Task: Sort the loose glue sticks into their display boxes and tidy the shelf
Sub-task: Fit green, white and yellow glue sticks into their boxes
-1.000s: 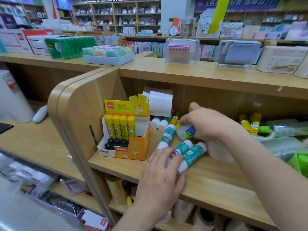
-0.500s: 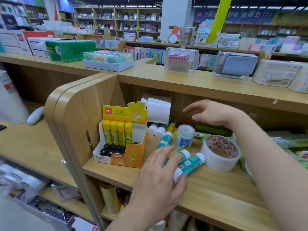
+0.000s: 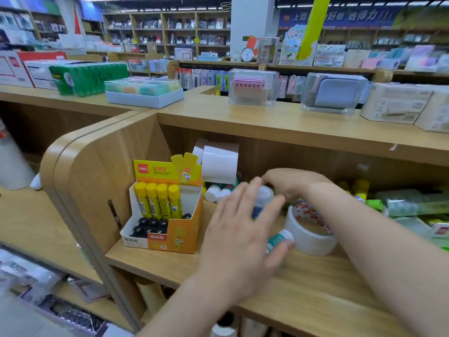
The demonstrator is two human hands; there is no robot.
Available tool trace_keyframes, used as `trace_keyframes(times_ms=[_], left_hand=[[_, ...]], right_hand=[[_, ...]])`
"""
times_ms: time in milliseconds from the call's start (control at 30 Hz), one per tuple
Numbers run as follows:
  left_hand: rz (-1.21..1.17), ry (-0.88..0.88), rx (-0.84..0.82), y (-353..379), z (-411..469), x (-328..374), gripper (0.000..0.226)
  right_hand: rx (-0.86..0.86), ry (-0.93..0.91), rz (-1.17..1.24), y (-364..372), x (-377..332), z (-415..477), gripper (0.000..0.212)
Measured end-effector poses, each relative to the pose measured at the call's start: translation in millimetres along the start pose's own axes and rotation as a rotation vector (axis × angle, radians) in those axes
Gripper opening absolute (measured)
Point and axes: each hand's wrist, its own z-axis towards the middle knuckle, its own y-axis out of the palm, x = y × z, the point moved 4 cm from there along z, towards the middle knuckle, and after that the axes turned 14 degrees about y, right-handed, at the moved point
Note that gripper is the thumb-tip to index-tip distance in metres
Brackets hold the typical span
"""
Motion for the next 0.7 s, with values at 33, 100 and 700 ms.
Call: trace_keyframes(times_ms=[33, 100, 700], left_hand=[[0.022, 0.041, -0.020, 5, -5, 7, 0.054], [0.074, 0.060, -0.088, 21, -11, 11, 0.052], [-0.025, 0.082, 0.148, 28, -17, -19, 0.035]], right_hand=[[0.010, 0.004, -0.009, -1, 1, 0, 0.039], [0.018, 0.001, -0.028, -1, 3, -2, 0.039], [0.863, 0.126, 0.565, -15, 8, -117, 0.028]])
